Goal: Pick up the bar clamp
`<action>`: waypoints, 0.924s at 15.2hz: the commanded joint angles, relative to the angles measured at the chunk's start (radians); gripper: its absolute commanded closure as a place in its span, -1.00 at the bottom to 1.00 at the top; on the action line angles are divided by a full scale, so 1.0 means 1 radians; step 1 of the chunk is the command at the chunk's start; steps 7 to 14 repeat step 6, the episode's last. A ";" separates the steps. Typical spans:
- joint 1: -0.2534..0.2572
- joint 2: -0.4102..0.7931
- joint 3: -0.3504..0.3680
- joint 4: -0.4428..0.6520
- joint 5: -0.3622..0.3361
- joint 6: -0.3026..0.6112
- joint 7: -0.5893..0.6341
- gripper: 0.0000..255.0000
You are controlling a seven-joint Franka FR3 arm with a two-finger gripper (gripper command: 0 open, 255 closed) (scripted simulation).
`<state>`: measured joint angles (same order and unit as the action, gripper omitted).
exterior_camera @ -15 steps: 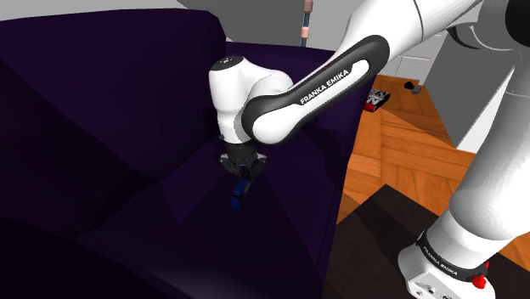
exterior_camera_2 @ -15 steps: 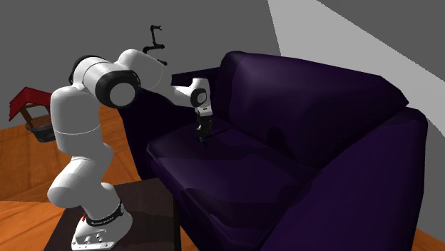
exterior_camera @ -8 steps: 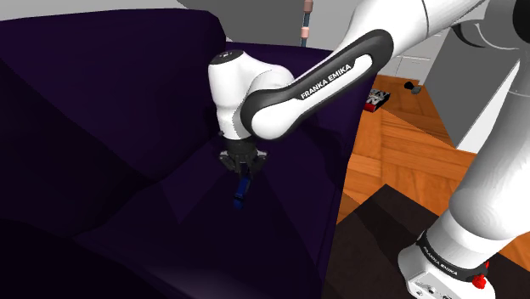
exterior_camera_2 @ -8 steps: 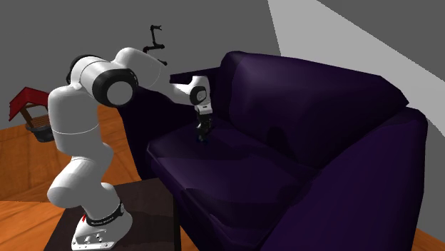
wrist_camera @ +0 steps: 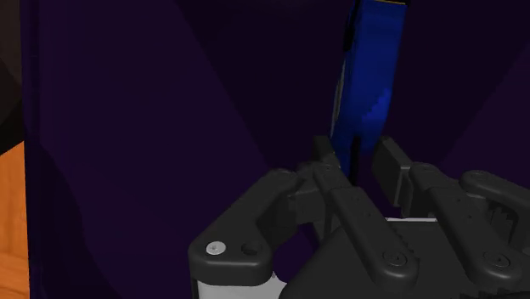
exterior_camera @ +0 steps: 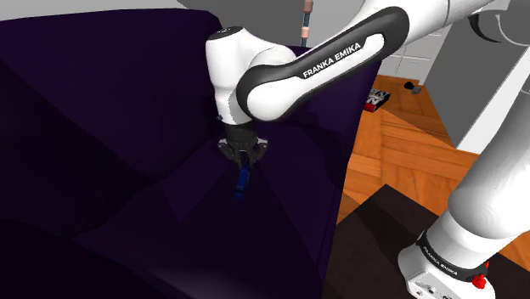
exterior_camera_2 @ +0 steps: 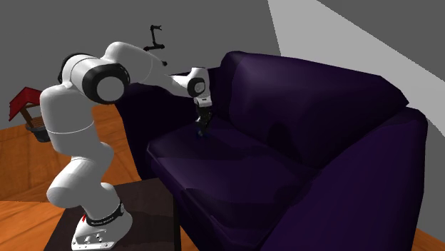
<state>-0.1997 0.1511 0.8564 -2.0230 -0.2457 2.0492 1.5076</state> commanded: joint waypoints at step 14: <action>-0.009 -0.038 0.008 0.040 0.038 -0.062 -0.030 1.00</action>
